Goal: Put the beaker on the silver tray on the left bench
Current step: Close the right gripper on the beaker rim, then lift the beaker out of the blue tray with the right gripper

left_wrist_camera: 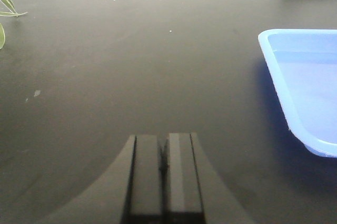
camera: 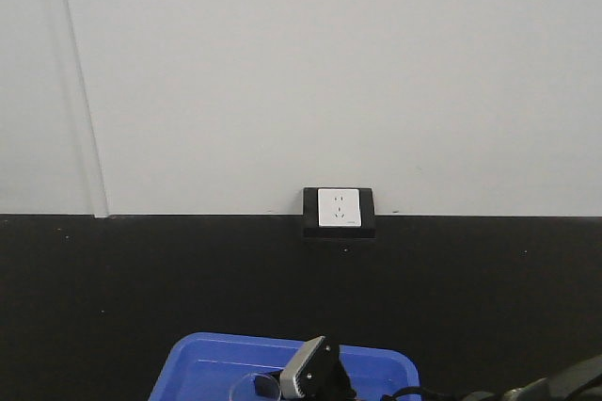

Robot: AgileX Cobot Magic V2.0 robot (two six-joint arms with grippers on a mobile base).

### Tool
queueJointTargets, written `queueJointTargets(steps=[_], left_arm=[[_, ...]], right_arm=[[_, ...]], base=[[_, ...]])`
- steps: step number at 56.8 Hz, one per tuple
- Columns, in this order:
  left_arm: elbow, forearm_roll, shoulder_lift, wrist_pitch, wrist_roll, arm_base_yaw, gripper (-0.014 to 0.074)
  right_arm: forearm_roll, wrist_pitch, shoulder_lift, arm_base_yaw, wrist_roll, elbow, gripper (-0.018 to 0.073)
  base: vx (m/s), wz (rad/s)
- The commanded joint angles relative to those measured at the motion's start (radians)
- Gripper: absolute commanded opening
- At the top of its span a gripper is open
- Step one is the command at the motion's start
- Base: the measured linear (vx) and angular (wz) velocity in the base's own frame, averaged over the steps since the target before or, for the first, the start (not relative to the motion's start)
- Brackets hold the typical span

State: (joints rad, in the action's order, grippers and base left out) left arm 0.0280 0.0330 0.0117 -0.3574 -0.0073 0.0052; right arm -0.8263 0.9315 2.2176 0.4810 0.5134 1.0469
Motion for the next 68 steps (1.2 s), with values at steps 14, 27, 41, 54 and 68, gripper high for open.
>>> queueJointTargets(steps=[14, 27, 41, 54, 68], left_arm=[[0.028, -0.002, 0.016, 0.077, -0.001, -0.006, 0.0001], [0.028, -0.002, 0.016, 0.077, -0.001, -0.006, 0.0001], [0.028, -0.002, 0.016, 0.077, -0.001, -0.006, 0.0001], [0.028, -0.002, 0.016, 0.077, -0.001, -0.006, 0.0001], [0.028, -0.002, 0.016, 0.077, -0.001, -0.006, 0.0001]], right_arm=[[0.033, 0.041, -0.036, 0.015, 0.022, 0.067, 0.0179], [-0.042, -0.034, -0.138, 0.014, 0.108, 0.066, -0.0008], [-0.221, -0.441, -0.442, 0.014, 0.479, 0.066, -0.0007], [-0.627, -0.772, -0.781, 0.014, 0.904, 0.018, -0.0007], [-0.888, -0.841, -1.135, 0.014, 1.169, -0.195, -0.0007]], base=[[0.00, 0.00], [0.00, 0.00], [0.00, 0.00], [0.00, 0.00], [0.00, 0.00]])
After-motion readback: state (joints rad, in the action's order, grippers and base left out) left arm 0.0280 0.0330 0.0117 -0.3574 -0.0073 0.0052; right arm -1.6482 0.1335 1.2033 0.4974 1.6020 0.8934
